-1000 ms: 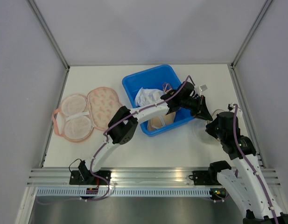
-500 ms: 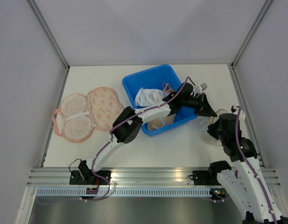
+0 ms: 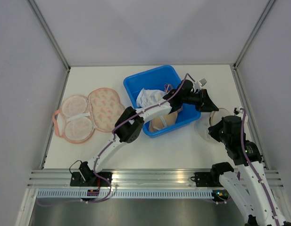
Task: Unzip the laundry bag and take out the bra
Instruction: Unzip the laundry bag at the center of the board.
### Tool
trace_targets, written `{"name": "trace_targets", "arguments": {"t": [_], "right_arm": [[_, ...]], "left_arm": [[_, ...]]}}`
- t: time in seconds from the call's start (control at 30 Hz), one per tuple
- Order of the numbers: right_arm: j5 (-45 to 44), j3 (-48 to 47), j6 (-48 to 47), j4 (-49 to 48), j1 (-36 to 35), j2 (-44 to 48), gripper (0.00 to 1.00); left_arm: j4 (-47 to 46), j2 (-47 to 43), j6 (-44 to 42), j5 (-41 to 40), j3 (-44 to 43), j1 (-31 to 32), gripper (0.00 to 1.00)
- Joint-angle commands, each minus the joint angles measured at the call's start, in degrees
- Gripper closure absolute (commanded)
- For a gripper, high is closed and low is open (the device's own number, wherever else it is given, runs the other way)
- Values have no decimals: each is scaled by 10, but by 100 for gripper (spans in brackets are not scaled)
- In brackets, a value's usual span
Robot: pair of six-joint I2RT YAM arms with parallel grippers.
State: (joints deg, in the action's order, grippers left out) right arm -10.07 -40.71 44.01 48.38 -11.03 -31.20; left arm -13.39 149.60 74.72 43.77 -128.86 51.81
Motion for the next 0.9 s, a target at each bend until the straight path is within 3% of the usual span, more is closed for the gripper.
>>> {"name": "trace_targets", "arguments": {"t": [0.0,0.07,0.17,0.3,0.43,0.7,0.87], "right_arm": [[24,-4,18,-31,-1,-20,100],[22,-12,17,-43,-1,-41,100],[22,-17,16,-64,-1,-54,99],[23,-17,16,-77,-1,-53,100],[13,-24,12,-72,-1,-54,99],[-17,-35,-2,-72,-1,-54,100],[-2,-13,8,-94,-1,-47,100]], "left_arm": [[40,-35,-38,-3,-11,-5,70],[88,-58,-86,-24,-3,-7,49],[175,-101,-154,-49,-3,-17,40],[278,-155,-241,-101,4,-28,36],[289,-216,-274,-126,49,-27,32],[340,-269,-290,-131,110,-8,34],[352,-250,-285,-129,115,15,35]]}}
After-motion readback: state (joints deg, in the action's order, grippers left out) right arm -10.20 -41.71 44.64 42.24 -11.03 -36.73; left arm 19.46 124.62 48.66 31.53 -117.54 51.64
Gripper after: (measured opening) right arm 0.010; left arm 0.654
